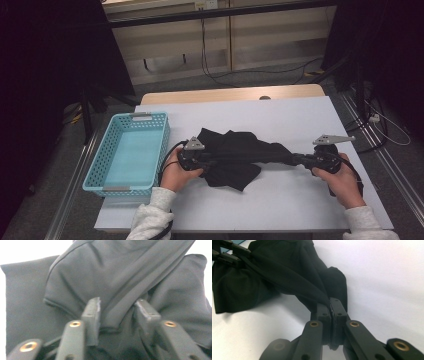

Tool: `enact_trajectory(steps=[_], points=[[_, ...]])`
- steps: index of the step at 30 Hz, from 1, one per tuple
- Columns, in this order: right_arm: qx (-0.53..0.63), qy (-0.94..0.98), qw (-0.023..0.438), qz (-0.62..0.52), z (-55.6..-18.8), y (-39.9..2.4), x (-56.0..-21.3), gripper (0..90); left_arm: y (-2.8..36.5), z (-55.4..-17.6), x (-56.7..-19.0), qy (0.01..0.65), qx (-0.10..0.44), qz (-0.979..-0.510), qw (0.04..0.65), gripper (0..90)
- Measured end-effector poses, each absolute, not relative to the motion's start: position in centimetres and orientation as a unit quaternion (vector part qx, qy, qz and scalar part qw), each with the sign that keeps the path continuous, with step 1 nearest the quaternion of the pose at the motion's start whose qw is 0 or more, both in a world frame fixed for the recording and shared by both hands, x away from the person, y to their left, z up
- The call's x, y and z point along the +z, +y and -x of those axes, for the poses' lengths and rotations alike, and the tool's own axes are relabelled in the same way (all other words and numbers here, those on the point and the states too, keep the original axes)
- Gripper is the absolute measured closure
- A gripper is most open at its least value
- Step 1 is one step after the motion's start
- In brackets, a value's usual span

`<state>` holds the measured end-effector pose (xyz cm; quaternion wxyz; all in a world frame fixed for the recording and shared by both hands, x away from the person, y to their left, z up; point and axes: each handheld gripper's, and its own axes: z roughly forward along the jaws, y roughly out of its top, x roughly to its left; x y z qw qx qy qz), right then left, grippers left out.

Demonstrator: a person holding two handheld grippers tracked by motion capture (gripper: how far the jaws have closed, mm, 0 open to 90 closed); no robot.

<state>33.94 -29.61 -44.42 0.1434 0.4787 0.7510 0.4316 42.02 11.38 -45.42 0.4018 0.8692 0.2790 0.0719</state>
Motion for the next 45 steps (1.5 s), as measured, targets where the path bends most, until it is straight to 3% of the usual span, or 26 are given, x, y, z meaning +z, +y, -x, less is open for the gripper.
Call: enact_trajectory(steps=[5, 8, 11, 14, 17, 21, 31, 37, 45], points=[[0.439, 0.744, 0.144, -0.483, -33.9, -30.0, -44.2, 87.2, 12.0, -42.4, -44.8, 0.318, 0.04, -0.856, 0.405, 79.2], [0.436, 0.747, 0.145, -0.48, -34.0, -29.9, -44.2, 86.9, 12.0, -42.5, -44.3, 0.329, 0.033, -0.85, 0.41, 80.1], [0.436, 0.748, 0.145, -0.478, -34.0, -29.8, -44.2, 86.9, 11.9, -42.6, -44.3, 0.333, 0.028, -0.849, 0.408, 71.4], [0.434, 0.749, 0.145, -0.479, -34.1, -29.8, -44.2, 86.7, 11.8, -42.8, -44.3, 0.33, 0.031, -0.847, 0.416, 68.5], [0.433, 0.752, 0.146, -0.475, -34.0, -29.6, -44.2, 86.7, 11.3, -43.0, -44.2, 0.334, 0.023, -0.841, 0.424, 57.6], [0.429, 0.756, 0.147, -0.472, -33.9, -29.4, -44.2, 86.6, 10.6, -43.5, -44.3, 0.339, 0.026, -0.842, 0.42, 64.3], [0.431, 0.752, 0.146, -0.477, -33.7, -29.5, -44.2, 85.7, 10.9, -44.9, -44.3, 0.368, 0.005, -0.813, 0.451, 71.1], [0.43, 0.755, 0.146, -0.473, -34.0, -29.3, -44.2, 85.4, 10.3, -45.4, -44.1, 0.365, 0.005, -0.813, 0.454, 85.3], [0.434, 0.752, 0.153, -0.472, -34.1, -29.4, -43.8, 84.0, 11.1, -45.3, -42.5, 0.371, 0.002, -0.801, 0.469, 86.8]])
